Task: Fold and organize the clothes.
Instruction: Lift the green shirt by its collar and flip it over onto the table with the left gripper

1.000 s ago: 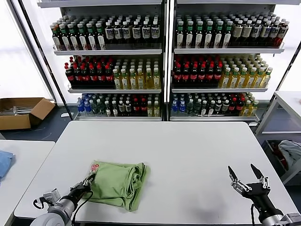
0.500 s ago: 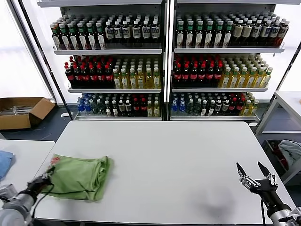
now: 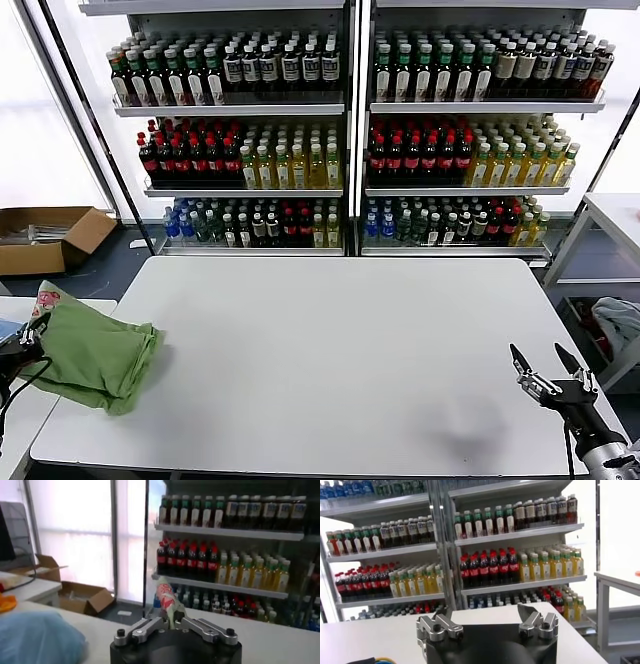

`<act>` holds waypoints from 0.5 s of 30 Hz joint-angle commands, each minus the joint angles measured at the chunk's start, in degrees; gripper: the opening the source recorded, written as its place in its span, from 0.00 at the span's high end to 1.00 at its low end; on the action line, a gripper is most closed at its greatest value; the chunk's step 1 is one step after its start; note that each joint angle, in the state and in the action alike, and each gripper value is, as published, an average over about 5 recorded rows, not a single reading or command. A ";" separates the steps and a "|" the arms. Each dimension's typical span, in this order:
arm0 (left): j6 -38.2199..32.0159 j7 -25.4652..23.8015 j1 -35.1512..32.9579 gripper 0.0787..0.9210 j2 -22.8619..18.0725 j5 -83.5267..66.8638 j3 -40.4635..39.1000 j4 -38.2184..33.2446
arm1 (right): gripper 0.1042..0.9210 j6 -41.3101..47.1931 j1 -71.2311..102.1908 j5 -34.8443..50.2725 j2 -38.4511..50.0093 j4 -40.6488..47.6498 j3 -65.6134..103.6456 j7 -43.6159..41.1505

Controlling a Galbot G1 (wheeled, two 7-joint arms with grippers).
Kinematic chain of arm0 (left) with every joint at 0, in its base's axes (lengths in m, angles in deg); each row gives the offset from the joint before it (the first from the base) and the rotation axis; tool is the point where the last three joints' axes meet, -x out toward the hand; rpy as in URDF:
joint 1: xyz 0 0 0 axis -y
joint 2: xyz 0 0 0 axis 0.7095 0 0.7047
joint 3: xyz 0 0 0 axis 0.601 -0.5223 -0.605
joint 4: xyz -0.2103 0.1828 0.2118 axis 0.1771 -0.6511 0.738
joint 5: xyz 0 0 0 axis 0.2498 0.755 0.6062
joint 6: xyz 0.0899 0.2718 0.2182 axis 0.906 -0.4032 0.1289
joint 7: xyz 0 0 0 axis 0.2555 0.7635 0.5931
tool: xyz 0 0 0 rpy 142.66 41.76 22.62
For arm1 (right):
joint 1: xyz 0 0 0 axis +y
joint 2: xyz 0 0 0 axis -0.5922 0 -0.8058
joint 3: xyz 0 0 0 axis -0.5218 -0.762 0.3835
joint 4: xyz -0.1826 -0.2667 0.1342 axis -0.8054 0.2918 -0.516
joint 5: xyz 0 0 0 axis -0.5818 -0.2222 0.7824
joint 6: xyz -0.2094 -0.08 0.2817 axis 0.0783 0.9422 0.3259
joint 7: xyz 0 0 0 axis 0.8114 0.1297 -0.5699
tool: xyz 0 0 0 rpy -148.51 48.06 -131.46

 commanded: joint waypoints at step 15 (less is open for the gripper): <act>0.39 15.51 1.01 0.95 -10.36 -0.18 -40.66 -18.43 | 0.12 0.06 0.80 0.76 -0.07 0.35 0.70 0.13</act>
